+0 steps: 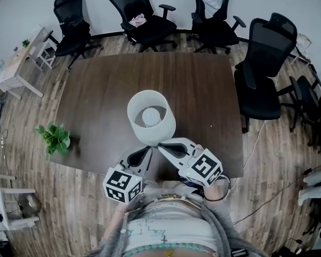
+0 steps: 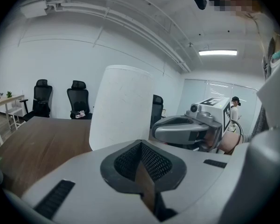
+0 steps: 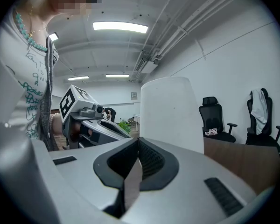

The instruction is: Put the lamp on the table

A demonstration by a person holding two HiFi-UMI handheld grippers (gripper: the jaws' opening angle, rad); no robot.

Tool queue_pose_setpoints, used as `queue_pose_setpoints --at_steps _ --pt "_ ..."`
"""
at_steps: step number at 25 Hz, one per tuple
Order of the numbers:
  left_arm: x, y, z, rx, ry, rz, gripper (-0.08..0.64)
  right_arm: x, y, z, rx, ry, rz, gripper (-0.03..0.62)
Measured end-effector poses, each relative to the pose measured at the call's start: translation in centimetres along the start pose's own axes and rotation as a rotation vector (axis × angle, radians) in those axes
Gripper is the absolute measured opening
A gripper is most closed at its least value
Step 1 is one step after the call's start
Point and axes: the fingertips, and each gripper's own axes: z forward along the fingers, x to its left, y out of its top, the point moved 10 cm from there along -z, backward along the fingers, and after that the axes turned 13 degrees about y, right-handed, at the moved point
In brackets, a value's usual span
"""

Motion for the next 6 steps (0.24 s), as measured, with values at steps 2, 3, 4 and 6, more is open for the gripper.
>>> queue_pose_setpoints --at_steps 2,3,4,6 --pt "0.02 -0.16 0.04 0.008 -0.002 0.000 0.011 0.01 0.01 0.05 0.003 0.003 -0.002 0.020" --pt "0.06 -0.30 0.06 0.011 -0.003 -0.001 0.011 0.02 -0.02 0.12 0.004 0.005 -0.003 0.020" --pt "0.12 -0.44 0.07 0.013 -0.004 -0.003 0.011 0.02 -0.07 0.20 0.006 0.007 -0.005 0.020" --pt "0.24 -0.70 0.09 0.015 -0.007 -0.007 0.011 0.04 -0.19 0.34 0.010 0.009 -0.008 0.020"
